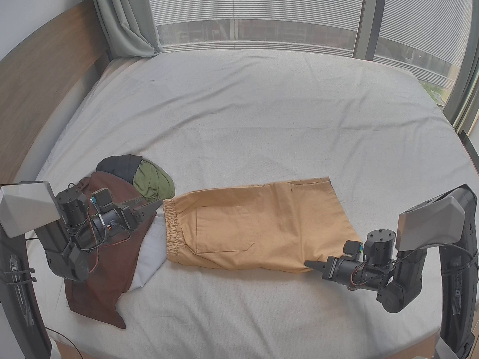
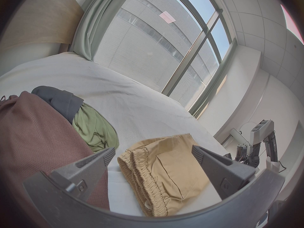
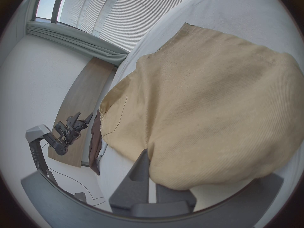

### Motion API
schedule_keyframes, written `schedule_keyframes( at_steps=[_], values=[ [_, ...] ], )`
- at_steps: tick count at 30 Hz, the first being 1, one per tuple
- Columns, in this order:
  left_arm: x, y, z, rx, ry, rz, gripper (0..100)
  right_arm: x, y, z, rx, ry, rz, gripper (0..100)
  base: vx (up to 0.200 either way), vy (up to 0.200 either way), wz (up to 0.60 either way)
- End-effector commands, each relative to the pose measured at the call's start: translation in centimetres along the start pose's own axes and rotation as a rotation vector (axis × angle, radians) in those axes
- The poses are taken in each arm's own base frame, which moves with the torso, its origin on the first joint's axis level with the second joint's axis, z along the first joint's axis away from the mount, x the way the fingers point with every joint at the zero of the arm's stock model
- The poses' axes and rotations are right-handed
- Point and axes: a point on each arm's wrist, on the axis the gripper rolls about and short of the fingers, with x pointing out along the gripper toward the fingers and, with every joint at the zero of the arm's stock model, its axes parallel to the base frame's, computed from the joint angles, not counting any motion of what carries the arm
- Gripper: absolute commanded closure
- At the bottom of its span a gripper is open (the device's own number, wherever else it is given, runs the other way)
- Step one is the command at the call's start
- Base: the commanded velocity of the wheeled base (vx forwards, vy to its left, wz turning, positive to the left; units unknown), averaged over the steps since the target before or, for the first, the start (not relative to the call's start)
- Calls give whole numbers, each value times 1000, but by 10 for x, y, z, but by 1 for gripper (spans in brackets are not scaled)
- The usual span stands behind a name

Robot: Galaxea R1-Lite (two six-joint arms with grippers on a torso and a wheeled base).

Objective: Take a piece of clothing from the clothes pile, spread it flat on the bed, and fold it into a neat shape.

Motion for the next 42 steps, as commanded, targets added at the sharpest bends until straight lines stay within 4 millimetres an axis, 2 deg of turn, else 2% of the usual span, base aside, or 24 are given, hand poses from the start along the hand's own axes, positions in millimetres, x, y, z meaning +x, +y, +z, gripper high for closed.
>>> schedule_keyframes(
  at_steps=[1, 8, 28, 29, 32, 38, 42],
  values=[
    [1, -3, 1, -11, 0, -8, 0, -14, 7, -7, -1, 28, -18, 100, 0, 0, 0],
    [1, -4, 0, -13, 4, -11, 0, -31, 9, -17, -7, 69, -48, 100, 0, 0, 0],
    [5, -7, -4, -54, 16, -26, 0, -29, 6, -14, -24, 54, -56, 100, 0, 0, 0],
    [4, -9, -6, -62, 30, -47, 0, -29, 6, -14, -23, 56, -55, 0, 0, 0, 0],
    [1, -12, -10, -78, 60, -84, 0, -31, 8, -16, -25, 64, -56, 0, 0, 0, 0],
    [0, -13, -10, -81, 65, -87, 0, -49, 11, -29, -82, 133, -62, 0, 0, 0, 0],
    [0, -13, -11, -82, 66, -86, 0, -67, 15, -37, -144, 226, 34, 0, 0, 0, 0]
  ],
)
